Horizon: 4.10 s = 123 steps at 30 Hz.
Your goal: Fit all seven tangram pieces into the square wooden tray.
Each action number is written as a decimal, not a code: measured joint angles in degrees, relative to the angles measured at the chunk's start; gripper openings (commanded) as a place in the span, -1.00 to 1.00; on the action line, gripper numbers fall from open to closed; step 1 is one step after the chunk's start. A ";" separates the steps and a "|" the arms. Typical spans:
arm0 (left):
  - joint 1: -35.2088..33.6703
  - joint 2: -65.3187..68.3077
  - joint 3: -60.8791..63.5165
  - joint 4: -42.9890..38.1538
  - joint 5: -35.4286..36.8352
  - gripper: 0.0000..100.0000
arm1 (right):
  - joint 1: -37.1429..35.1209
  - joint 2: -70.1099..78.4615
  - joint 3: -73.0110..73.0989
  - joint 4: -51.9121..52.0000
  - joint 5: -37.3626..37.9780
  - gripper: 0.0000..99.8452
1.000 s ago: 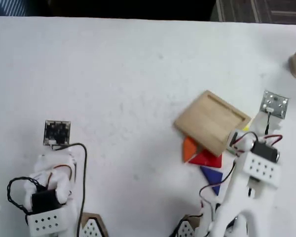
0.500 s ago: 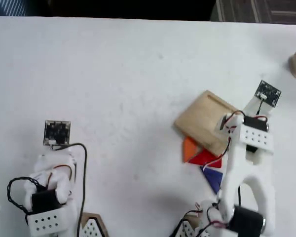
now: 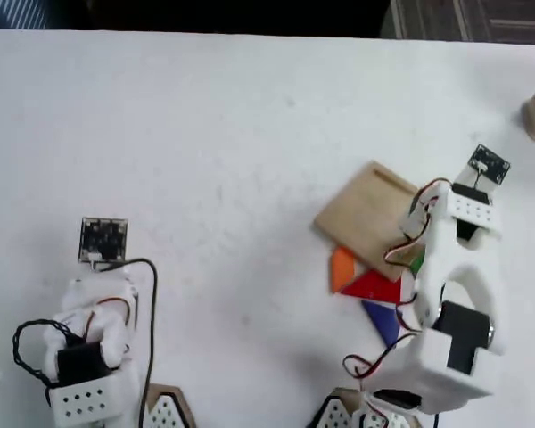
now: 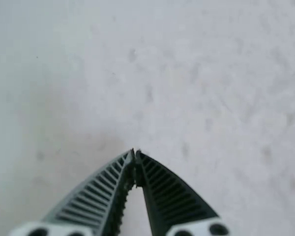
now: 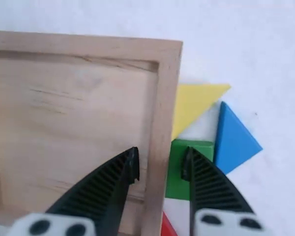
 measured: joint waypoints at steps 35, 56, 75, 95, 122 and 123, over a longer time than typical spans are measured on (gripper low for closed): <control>0.00 0.00 0.00 0.00 0.00 -0.95 | -7.74 11.96 -15.56 5.01 6.15 -0.96; -2.99 0.00 1.67 -4.22 0.00 -0.95 | -31.38 12.84 -26.46 15.65 16.88 -0.96; -3.16 0.00 1.67 -4.40 0.00 -0.95 | -37.63 13.27 -26.55 15.65 2.11 -0.73; -3.16 0.00 1.67 -4.40 0.00 -0.95 | -21.89 -3.43 -16.79 22.68 8.44 -0.83; -3.16 0.00 1.67 -4.40 0.00 -0.70 | -3.43 -36.31 35.34 16.88 59.25 -0.57; -3.16 0.00 1.67 -4.40 0.00 -0.70 | -3.43 -36.31 35.87 16.88 59.60 -0.57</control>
